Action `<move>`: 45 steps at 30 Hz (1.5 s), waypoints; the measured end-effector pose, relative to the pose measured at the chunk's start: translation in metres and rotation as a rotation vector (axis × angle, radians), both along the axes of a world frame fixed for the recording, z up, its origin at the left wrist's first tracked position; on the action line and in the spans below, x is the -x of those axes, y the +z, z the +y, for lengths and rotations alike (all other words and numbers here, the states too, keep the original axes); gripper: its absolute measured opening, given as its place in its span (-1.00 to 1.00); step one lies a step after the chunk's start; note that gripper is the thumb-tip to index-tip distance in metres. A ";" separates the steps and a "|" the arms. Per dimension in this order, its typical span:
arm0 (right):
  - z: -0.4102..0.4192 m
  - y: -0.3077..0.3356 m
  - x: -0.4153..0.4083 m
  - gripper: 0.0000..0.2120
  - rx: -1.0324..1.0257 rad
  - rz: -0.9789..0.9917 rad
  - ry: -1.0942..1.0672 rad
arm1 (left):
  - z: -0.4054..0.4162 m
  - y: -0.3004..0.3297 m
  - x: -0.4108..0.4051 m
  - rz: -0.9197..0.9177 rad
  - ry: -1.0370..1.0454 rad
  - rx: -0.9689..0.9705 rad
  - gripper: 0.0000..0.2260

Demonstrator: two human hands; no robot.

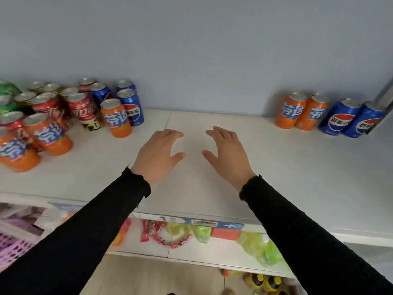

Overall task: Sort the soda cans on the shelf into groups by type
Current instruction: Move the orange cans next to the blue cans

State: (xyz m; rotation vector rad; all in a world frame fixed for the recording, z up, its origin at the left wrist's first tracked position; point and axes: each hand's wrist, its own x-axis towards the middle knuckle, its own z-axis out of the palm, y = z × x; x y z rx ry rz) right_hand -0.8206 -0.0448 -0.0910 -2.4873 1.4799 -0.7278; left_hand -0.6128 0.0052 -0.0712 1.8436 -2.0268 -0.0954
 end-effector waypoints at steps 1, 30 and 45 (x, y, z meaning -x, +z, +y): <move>0.013 0.000 -0.023 -0.48 0.000 -0.005 0.022 | 0.017 0.001 -0.021 0.002 0.011 -0.001 -0.51; 0.047 -0.006 -0.399 -0.21 -0.575 -0.470 0.339 | 0.130 -0.008 -0.345 0.317 0.511 0.223 -0.17; 0.055 -0.020 -0.406 -0.28 -0.553 -0.658 0.152 | 0.114 -0.017 -0.359 0.591 0.302 0.210 -0.33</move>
